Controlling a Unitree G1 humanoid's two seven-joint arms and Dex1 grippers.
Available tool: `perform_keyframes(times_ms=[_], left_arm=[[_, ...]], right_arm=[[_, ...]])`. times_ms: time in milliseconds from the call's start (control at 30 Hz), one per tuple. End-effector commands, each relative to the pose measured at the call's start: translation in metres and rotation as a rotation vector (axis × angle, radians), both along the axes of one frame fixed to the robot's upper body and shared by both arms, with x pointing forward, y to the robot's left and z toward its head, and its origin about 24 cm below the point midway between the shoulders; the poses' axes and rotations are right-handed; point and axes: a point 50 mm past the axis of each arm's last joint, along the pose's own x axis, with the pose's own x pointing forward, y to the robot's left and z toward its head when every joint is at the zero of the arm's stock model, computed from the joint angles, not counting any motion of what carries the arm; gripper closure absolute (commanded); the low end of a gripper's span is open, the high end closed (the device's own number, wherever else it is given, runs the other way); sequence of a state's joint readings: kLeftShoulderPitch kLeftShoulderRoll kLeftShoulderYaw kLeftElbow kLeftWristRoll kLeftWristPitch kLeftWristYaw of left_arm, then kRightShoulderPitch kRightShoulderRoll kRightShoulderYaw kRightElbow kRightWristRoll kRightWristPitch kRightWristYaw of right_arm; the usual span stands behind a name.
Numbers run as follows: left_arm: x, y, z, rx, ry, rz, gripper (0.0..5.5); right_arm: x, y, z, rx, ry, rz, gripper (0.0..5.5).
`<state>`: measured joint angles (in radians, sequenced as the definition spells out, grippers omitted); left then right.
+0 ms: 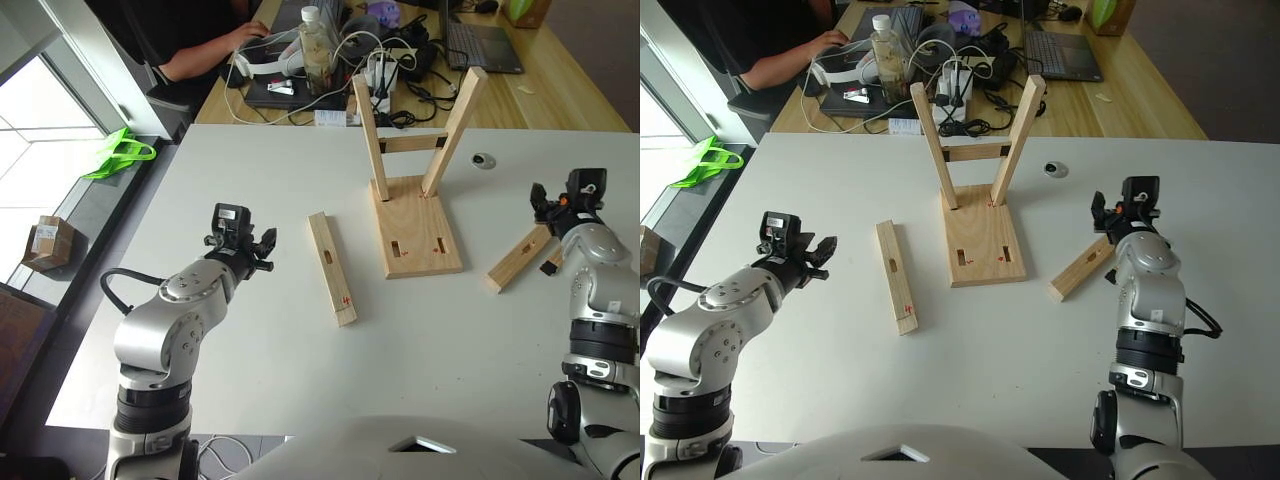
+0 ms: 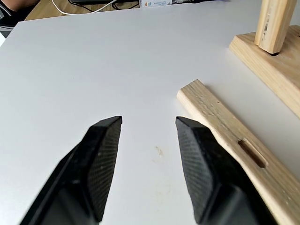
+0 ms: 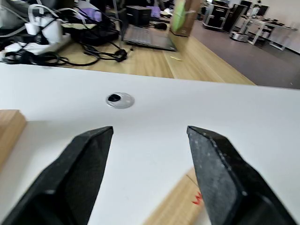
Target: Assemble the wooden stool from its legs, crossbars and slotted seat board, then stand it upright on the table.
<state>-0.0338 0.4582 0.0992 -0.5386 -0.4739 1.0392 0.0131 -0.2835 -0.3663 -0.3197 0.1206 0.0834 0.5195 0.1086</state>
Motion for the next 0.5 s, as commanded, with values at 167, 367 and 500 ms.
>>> perform_keyframes(times_ms=[167,367,500], left_arm=[[-0.002,-0.003,-0.001,0.003,-0.004,0.012,3.36],[0.003,-0.005,0.0,0.004,-0.011,-0.004,3.36],[0.004,-0.005,0.0,0.004,-0.016,-0.008,3.36]], right_arm=[[-0.042,-0.002,-0.057,0.066,0.311,-0.313,2.56],[-0.043,-0.003,-0.068,0.097,0.393,-0.33,2.56],[-0.041,-0.001,-0.072,0.17,0.418,-0.346,2.88]])
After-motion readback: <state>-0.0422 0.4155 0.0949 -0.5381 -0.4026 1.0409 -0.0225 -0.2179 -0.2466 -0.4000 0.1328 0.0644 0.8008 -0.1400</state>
